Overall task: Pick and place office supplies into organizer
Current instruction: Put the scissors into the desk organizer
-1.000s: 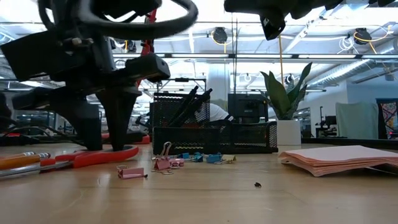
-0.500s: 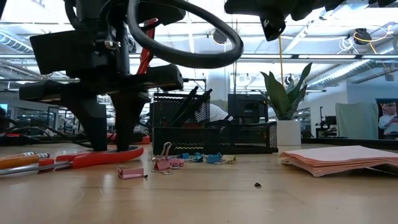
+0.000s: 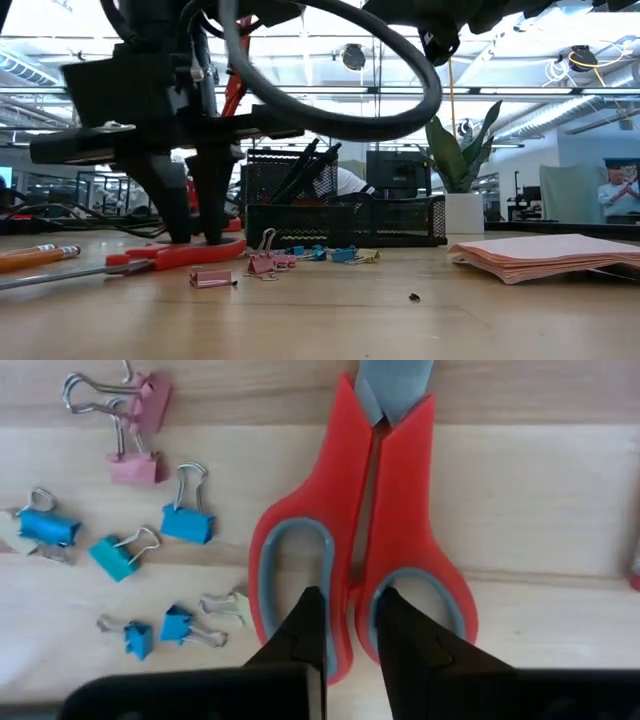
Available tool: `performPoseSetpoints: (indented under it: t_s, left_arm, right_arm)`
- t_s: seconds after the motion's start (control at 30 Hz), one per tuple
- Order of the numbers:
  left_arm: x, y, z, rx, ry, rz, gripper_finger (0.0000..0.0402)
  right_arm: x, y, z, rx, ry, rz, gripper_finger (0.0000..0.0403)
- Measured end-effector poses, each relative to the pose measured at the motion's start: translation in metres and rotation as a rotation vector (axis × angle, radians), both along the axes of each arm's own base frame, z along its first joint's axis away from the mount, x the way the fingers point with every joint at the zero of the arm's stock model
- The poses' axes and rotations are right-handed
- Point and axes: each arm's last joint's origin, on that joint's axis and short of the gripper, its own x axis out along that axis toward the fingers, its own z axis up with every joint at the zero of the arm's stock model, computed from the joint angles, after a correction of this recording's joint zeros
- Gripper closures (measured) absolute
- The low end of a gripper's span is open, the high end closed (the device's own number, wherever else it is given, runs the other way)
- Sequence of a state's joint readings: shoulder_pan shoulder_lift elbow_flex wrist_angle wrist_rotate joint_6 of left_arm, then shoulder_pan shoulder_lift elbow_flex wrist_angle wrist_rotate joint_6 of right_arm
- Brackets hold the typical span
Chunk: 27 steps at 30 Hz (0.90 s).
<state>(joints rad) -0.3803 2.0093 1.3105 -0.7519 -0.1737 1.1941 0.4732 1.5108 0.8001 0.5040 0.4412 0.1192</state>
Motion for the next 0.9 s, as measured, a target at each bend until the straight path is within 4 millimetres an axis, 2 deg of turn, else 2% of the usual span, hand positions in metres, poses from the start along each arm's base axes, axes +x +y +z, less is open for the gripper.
performPoseSetpoints:
  t_s: [0.27,0.63,0.9]
  left_arm:
    - [-0.004,-0.009,0.008,0.106,-0.068,-0.010,0.0353]
    - [-0.016,-0.017,0.044,0.111,-0.168,0.028,0.0352]
    - [-0.030,-0.021,0.075,0.315,-0.371,0.101,0.0351]
  right_arm:
    - [0.000,0.000,0.000,0.001,0.000,0.000,0.0401]
    - [0.000,0.000,0.001,0.015,-0.006,-0.003,0.0401]
    - [0.000,0.000,0.001,0.123,-0.005,-0.032,0.0400]
